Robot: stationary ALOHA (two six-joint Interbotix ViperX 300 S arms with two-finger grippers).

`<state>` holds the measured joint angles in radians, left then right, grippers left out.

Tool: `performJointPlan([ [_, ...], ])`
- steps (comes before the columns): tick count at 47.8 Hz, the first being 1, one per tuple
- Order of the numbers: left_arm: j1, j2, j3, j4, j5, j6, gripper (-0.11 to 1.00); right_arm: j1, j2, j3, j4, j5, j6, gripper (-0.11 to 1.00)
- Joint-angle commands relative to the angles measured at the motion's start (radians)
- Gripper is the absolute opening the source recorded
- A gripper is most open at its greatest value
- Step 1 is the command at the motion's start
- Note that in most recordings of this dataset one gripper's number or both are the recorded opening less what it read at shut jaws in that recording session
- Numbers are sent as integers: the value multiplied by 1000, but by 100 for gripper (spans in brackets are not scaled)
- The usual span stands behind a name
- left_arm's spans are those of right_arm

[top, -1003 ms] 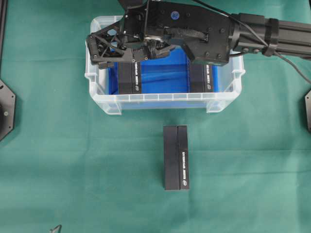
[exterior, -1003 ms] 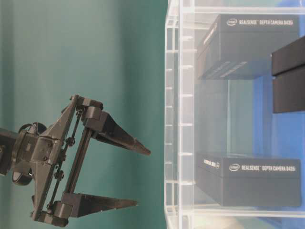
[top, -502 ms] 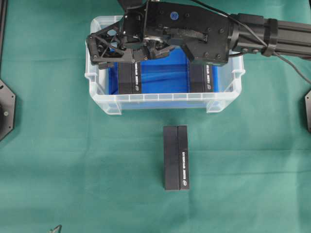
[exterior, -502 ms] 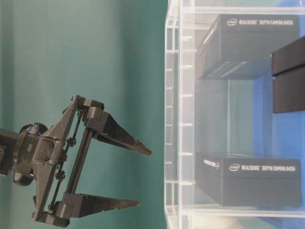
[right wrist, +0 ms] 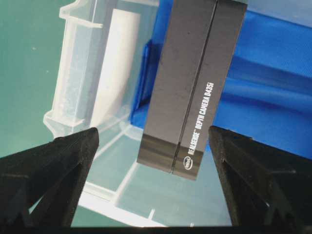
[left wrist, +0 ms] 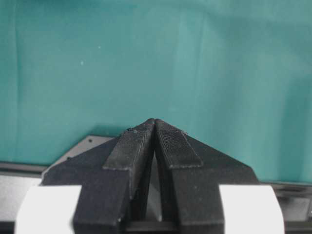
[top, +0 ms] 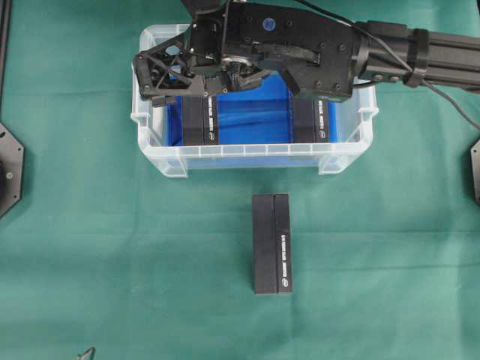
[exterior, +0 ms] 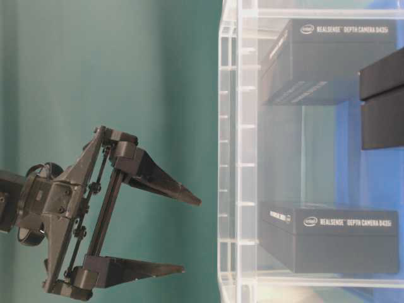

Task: Take the box out of the case with the right arm.
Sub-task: 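Lower the right gripper around the left box and close on it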

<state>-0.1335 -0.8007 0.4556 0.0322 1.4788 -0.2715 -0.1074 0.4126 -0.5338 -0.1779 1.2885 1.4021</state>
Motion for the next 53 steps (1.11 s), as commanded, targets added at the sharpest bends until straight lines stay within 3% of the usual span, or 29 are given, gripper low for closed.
performJointPlan([
  [1, 2, 5, -11, 3, -3, 0, 0, -2, -18, -20, -5, -5, -3, 96],
  [21, 2, 5, -11, 3, -3, -3, 0, -6, 3, 26, -3, -12, -3, 96],
  [53, 2, 3, -11, 2, -3, -8, 0, -32, 67, 166, 2, -199, -2, 96],
])
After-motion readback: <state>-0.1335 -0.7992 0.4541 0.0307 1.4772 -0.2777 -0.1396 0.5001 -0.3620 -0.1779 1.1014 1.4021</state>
